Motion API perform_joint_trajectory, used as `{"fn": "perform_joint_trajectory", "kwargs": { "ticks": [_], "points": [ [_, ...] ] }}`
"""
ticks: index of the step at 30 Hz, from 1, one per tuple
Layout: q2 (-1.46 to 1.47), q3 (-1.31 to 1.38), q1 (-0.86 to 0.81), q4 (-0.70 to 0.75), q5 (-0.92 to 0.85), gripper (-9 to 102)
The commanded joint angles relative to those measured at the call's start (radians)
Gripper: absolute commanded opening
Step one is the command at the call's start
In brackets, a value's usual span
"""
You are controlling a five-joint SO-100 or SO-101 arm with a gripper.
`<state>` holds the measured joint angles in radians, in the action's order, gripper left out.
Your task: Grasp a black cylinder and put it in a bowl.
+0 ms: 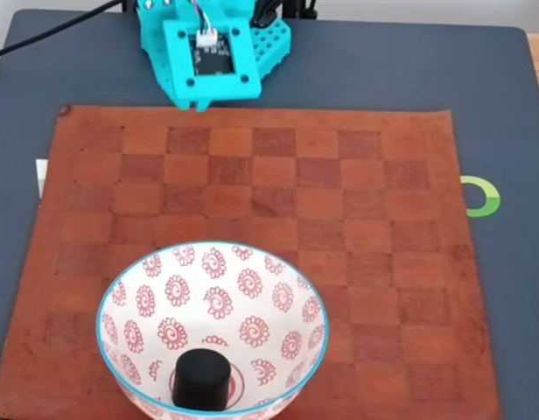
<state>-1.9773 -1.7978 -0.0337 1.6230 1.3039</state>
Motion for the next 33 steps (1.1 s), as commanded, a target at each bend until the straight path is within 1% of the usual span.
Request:
{"fn": "perform_joint_trajectory", "kwargs": {
  "ticks": [1, 4, 11, 14, 18, 23, 28, 30, 33],
  "points": [
    [-0.124, -0.081, 0.008, -0.012, 0.031, 0],
    [-0.218, -0.176, 0.009, -0.023, 0.058, 0],
    [-0.446, -0.425, 0.009, -0.109, 0.077, 0],
    [-0.541, -0.517, 0.011, -0.112, 0.106, 0],
    [-0.644, -0.580, 0.058, -0.155, 0.140, 0],
    [-0.739, -0.672, 0.086, -0.155, 0.207, 0],
    [-0.831, -0.701, 0.127, -0.158, 0.272, 0],
    [-0.865, -0.735, 0.140, -0.187, 0.282, 0],
    [-0.917, -0.816, 0.158, -0.293, 0.287, 0]
  ]
}}
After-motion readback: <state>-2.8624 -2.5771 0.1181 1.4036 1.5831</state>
